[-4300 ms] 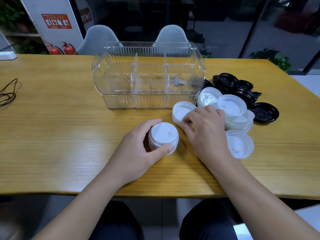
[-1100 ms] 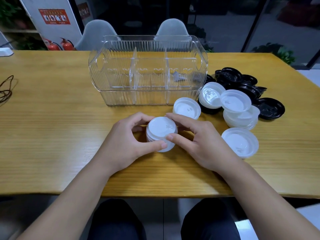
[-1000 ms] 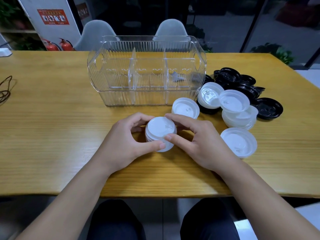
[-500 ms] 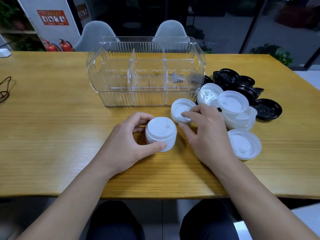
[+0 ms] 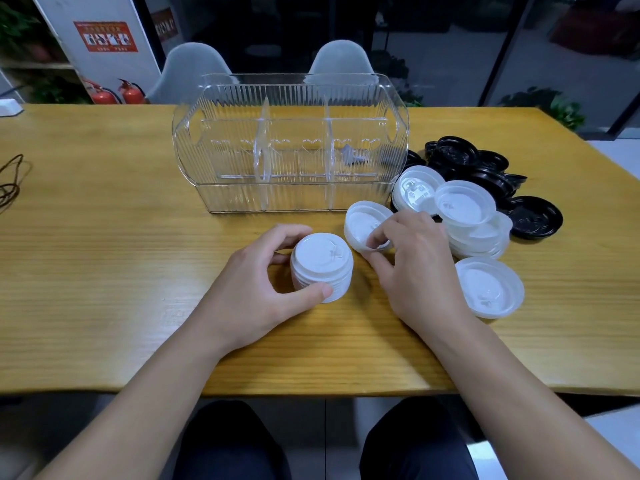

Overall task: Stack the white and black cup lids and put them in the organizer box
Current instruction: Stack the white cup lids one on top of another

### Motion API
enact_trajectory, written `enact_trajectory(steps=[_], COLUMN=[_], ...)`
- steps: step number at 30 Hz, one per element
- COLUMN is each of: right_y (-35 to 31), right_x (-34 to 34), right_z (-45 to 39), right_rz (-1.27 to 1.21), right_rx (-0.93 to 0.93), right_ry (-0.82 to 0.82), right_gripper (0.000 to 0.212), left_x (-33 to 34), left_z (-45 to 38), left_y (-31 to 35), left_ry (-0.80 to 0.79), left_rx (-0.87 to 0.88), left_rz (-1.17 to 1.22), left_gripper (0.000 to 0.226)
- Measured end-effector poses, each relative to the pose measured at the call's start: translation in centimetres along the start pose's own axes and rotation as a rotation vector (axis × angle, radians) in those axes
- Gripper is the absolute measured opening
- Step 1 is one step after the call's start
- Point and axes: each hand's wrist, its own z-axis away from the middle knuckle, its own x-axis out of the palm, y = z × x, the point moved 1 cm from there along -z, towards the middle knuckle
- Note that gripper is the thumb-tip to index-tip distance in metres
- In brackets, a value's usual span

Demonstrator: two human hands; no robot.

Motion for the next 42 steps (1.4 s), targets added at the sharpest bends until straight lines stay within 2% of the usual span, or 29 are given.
enact_trajectory(steps=[6, 13, 17, 20, 24, 27, 33, 37, 42], right_y=[0.1, -1.0, -2.0, -2.4, -2.5, -2.3, -2.7, -3.1, -3.7], right_x=[-0.3, -1.5, -2.5, -3.1, -3.3, -3.0, -2.7, -2.9, -2.7], right_z=[0.1, -0.1, 0.1, -0.1, -0.4, -0.4, -0.2, 0.1, 0.7], right_rz=[-0.125, -0.202, -0.499, -0.759, -0.934, -0.957, -1.019, -0.942, -0.606], right_rx=[0.038, -0.026, -0.009, 0.030, 0.067, 0.077, 0.114, 0.101, -0.106], right_ry=[0.004, 0.189, 0.172, 0.124, 0.053, -0.010, -0.139, -0.144, -0.093], right_gripper=[0.019, 0.009, 0.007, 0.016, 0.026, 0.027, 0.027, 0.028, 0.075], left_x=[0.1, 0.2, 1.0, 1.6, 1.8, 1.8, 1.8, 1.8, 1.5], left_z=[0.0, -0.2, -0.6, -0.6, -0.2, -0.1, 0.1, 0.2, 0.2], left_y=[-0.2, 0.4, 1.4, 1.8, 2.2, 2.3, 2.1, 2.0, 1.7], left_ry=[0.000, 0.130, 0.268, 0.282, 0.266, 0.252, 0.240, 0.296, 0.407], left_rx=[0.009, 0.092, 0.232, 0.306, 0.393, 0.432, 0.437, 0.435, 0.456], left_rz=[0.002, 0.020, -0.011, -0.021, -0.059, -0.092, -0.105, -0.117, -0.176], left_gripper=[0.071, 0.060, 0.050, 0.057, 0.080, 0.091, 0.088, 0.084, 0.075])
